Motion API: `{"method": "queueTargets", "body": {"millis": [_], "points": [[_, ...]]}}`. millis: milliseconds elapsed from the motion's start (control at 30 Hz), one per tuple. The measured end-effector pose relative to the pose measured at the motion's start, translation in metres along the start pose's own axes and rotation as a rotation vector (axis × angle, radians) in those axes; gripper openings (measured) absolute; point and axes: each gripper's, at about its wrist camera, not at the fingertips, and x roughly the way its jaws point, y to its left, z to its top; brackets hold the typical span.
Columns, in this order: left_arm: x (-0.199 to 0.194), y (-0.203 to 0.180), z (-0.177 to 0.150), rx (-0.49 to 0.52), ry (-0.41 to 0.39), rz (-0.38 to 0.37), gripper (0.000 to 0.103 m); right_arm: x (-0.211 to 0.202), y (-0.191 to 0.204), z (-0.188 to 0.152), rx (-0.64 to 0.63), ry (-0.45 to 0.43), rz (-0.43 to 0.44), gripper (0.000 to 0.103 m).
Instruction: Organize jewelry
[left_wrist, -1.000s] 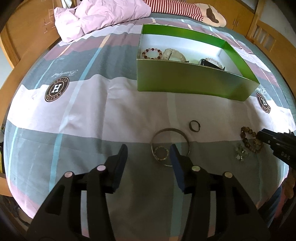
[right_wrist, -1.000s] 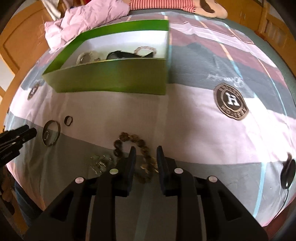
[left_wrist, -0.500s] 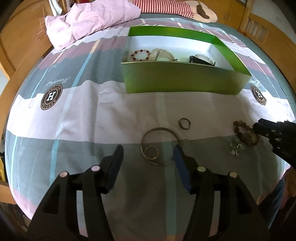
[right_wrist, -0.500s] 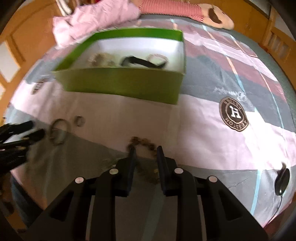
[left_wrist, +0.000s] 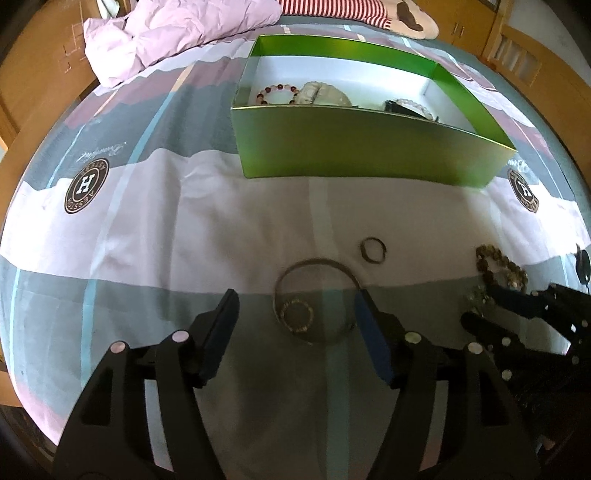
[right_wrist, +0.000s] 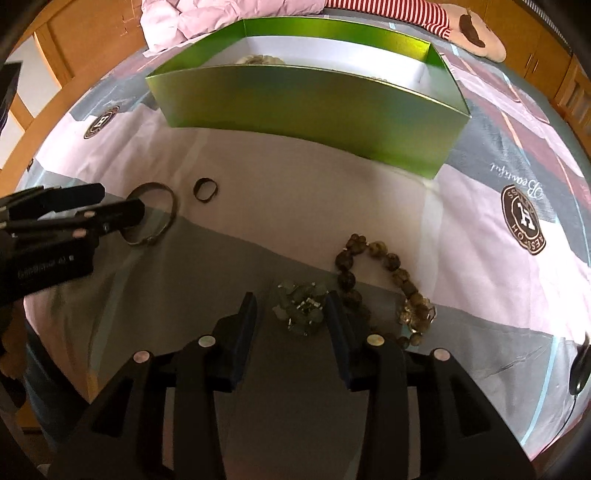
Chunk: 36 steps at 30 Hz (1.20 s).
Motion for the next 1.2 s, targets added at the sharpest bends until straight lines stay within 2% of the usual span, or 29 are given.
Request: {"method": "queueTargets", "body": {"millis": [333,500,567,600,733,833,900,933,1200], "points": [[0.014,0.002,0.003,-0.005,0.036,-0.023,0.051,0.006,-0.005,-0.002,0.006,0.003,-0.021,0.039],[0.02,0.003,0.014,-0.011,0.046,-0.028,0.051,0.007,-0.004,-0.001,0.007,0.003,-0.022,0.039],[0.023,0.001,0.015,-0.009,0.052,-0.029,0.043,0.006,-0.005,-0.001,0.006,0.003,-0.022,0.039],[0.025,0.001,0.016,-0.01,0.06,-0.031,0.034,0.006,-0.005,-0.002,0.006,0.002,-0.023,0.039],[0.028,0.002,0.016,-0.004,0.068,-0.014,0.021,0.006,-0.004,-0.002,0.006,0.002,-0.022,0.039],[0.028,0.005,0.016,-0.004,0.07,-0.018,0.009,0.006,-0.003,-0.002,0.001,-0.001,-0.023,0.033],[0.028,0.007,0.016,-0.008,0.068,-0.016,0.006,0.006,-0.001,0.0,-0.001,-0.002,-0.023,0.022],[0.027,0.007,0.015,-0.008,0.067,-0.015,0.004,0.006,0.0,0.001,-0.003,-0.004,-0.026,0.02],[0.006,0.006,0.015,0.004,0.027,-0.038,0.004,-0.007,-0.001,0.007,0.014,-0.039,-0.024,0.015]]}}
